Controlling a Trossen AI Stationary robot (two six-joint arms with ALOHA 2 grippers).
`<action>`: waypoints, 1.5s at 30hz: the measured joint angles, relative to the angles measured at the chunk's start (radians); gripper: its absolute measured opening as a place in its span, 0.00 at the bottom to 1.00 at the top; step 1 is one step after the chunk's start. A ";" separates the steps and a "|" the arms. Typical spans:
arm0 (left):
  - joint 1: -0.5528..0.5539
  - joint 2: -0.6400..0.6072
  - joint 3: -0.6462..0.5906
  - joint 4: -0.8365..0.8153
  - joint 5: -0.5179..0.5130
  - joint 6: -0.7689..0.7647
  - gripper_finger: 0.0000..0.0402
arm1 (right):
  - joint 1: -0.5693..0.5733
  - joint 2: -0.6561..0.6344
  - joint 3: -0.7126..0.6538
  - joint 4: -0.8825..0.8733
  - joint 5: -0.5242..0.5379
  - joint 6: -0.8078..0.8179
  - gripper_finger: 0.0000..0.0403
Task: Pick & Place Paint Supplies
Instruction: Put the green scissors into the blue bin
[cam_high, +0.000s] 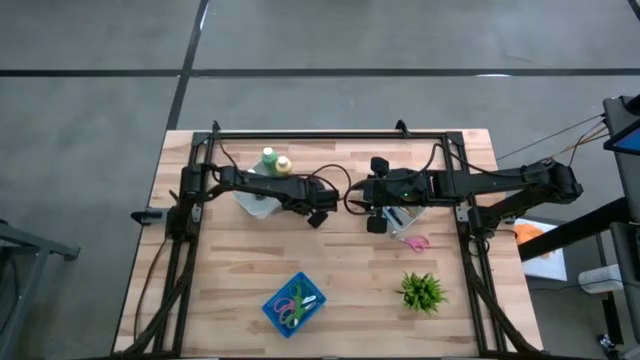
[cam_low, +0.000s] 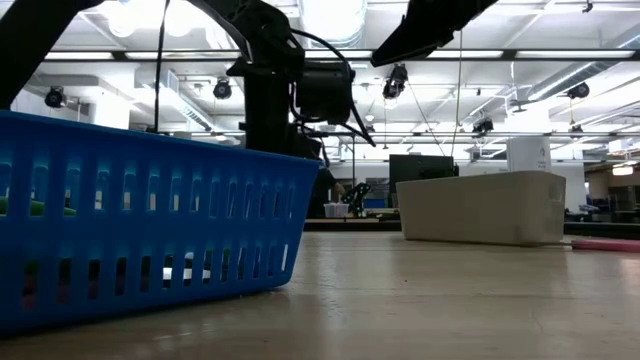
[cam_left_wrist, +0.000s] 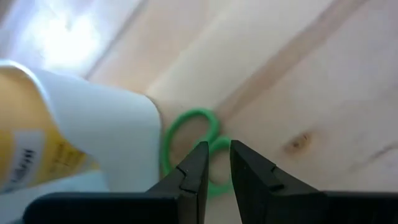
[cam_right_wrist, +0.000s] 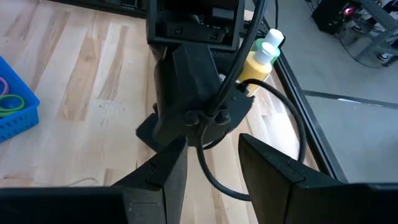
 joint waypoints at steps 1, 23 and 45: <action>0.000 0.000 0.000 0.001 -0.014 0.006 0.17 | 0.000 0.000 0.000 0.000 0.000 0.000 0.35; -0.024 0.058 -0.002 -0.008 -0.100 0.066 0.17 | 0.000 0.000 0.000 0.000 0.000 0.000 0.35; -0.027 0.043 -0.035 0.002 -0.060 0.036 0.17 | 0.000 0.000 0.000 0.000 0.000 0.000 0.35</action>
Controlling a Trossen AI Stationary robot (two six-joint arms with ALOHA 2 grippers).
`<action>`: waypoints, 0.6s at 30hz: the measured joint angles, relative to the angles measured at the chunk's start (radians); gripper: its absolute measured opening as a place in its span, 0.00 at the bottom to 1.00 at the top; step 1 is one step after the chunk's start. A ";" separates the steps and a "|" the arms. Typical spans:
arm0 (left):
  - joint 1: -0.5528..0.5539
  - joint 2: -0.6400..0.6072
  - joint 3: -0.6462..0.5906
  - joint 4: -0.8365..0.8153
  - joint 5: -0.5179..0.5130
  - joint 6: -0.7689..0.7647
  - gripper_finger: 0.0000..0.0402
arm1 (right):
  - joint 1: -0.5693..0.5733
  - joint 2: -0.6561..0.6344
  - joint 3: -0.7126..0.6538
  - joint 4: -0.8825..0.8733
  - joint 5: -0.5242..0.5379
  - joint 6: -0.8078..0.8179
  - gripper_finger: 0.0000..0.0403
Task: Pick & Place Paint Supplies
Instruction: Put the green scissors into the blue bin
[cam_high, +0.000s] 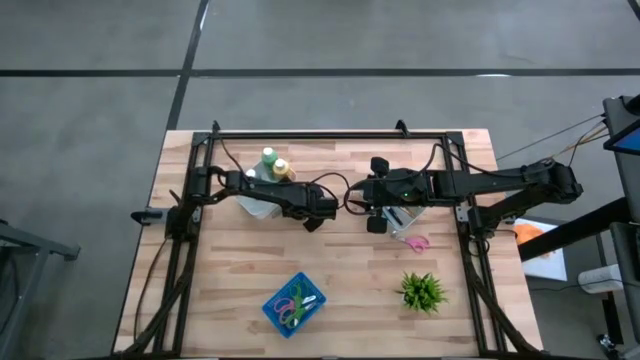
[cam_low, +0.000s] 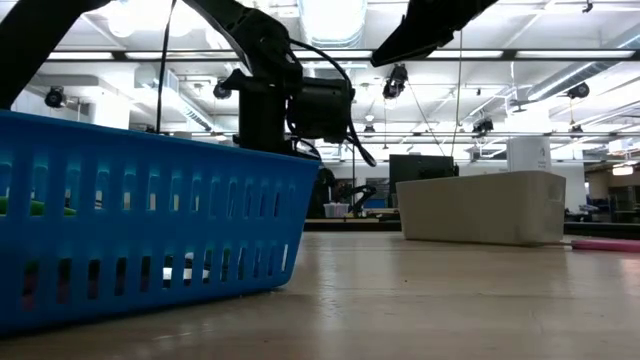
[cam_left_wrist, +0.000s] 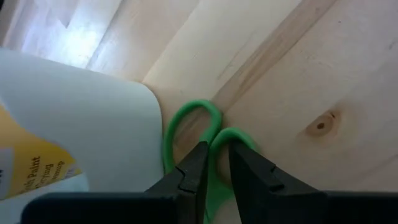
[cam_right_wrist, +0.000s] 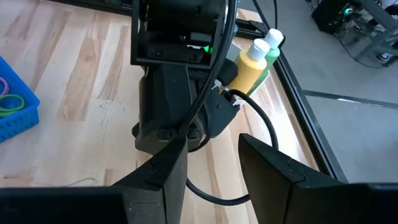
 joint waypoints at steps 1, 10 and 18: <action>-0.001 0.000 0.000 0.001 0.005 0.000 0.17 | 0.000 0.000 0.000 0.000 0.000 0.000 0.35; -0.024 0.000 0.041 0.009 0.082 0.000 0.17 | 0.000 0.000 0.000 0.000 0.000 0.000 0.35; -0.061 0.000 0.056 0.016 0.164 -0.009 0.17 | 0.000 0.000 0.000 0.000 0.000 0.000 0.35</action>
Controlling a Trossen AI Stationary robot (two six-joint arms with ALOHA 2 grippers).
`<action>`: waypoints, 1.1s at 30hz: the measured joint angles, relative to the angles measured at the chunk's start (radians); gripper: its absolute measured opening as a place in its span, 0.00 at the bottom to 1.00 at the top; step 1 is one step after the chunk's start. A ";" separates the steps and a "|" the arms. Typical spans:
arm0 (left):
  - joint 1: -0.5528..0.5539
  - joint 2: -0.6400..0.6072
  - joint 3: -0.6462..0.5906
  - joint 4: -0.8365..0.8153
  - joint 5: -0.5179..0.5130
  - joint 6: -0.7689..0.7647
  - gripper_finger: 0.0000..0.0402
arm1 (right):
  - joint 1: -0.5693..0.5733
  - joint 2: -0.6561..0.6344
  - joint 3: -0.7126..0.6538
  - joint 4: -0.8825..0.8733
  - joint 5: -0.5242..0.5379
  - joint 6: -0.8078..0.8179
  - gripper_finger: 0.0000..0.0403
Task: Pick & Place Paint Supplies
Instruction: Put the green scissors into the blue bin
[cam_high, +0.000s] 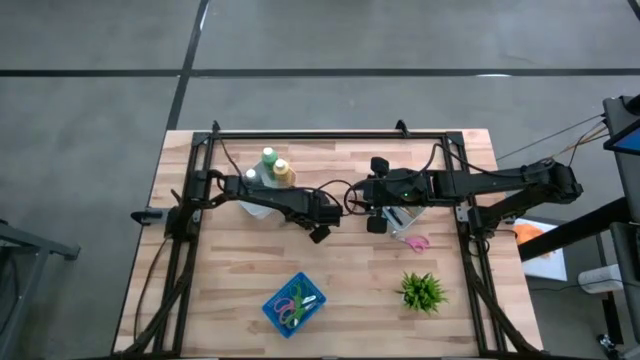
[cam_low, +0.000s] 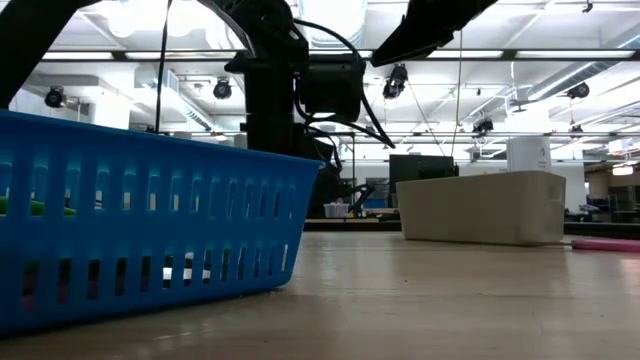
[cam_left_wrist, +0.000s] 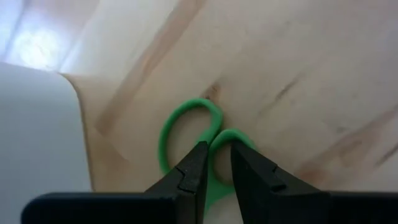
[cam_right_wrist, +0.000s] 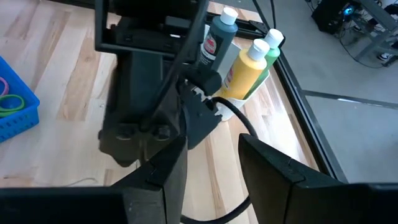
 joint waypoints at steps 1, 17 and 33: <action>-0.005 0.000 0.000 0.000 0.010 -0.010 0.17 | 0.000 0.000 0.000 0.000 0.000 0.000 0.35; -0.129 -0.006 0.001 0.017 0.103 -0.115 0.17 | 0.000 0.000 0.000 0.000 0.000 0.000 0.35; -0.105 -0.078 -0.003 -0.019 0.104 -0.092 0.17 | 0.000 0.000 0.000 0.001 0.000 0.000 0.35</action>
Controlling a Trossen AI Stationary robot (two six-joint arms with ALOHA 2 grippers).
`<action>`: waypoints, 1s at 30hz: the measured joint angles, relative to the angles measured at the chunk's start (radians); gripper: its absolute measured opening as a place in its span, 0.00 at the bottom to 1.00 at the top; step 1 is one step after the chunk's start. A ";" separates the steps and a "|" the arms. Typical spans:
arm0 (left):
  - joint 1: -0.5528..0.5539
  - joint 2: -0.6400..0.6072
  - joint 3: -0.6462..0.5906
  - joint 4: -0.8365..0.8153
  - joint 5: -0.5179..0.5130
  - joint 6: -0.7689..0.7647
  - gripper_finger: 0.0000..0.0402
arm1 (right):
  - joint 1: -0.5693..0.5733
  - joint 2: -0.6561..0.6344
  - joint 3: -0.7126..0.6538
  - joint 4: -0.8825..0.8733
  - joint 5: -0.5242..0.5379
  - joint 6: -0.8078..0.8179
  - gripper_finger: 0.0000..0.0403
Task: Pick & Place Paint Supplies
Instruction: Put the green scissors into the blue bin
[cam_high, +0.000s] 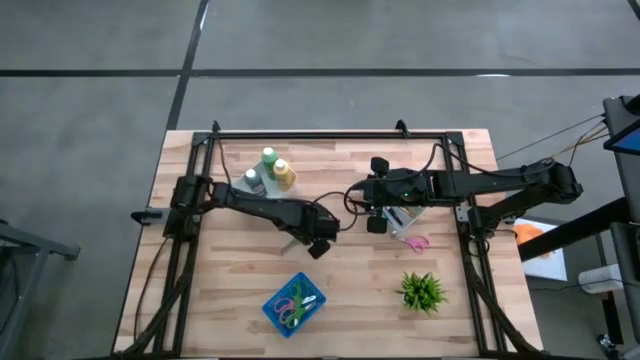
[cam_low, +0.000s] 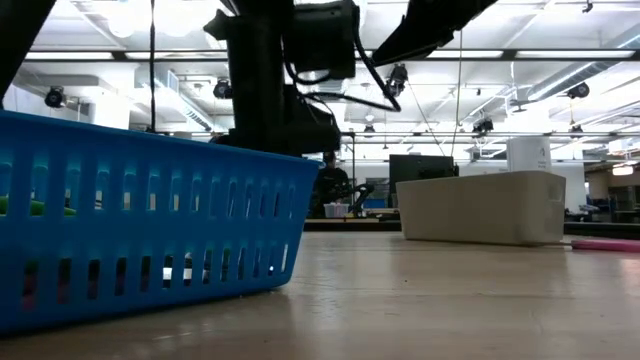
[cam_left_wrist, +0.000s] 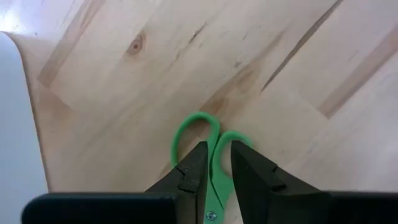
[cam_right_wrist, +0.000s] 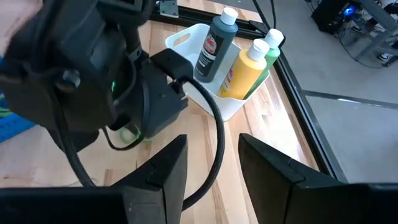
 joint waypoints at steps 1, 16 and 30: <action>0.000 -0.007 0.000 0.000 -0.001 0.000 0.17 | 0.000 0.000 0.000 0.000 0.000 0.000 0.35; -0.001 -0.027 0.000 0.051 0.170 -0.207 0.17 | 0.000 0.000 0.000 -0.001 0.000 0.000 0.35; 0.001 -0.002 -0.001 0.073 0.147 -0.201 0.17 | 0.000 0.000 0.000 -0.001 0.000 0.000 0.35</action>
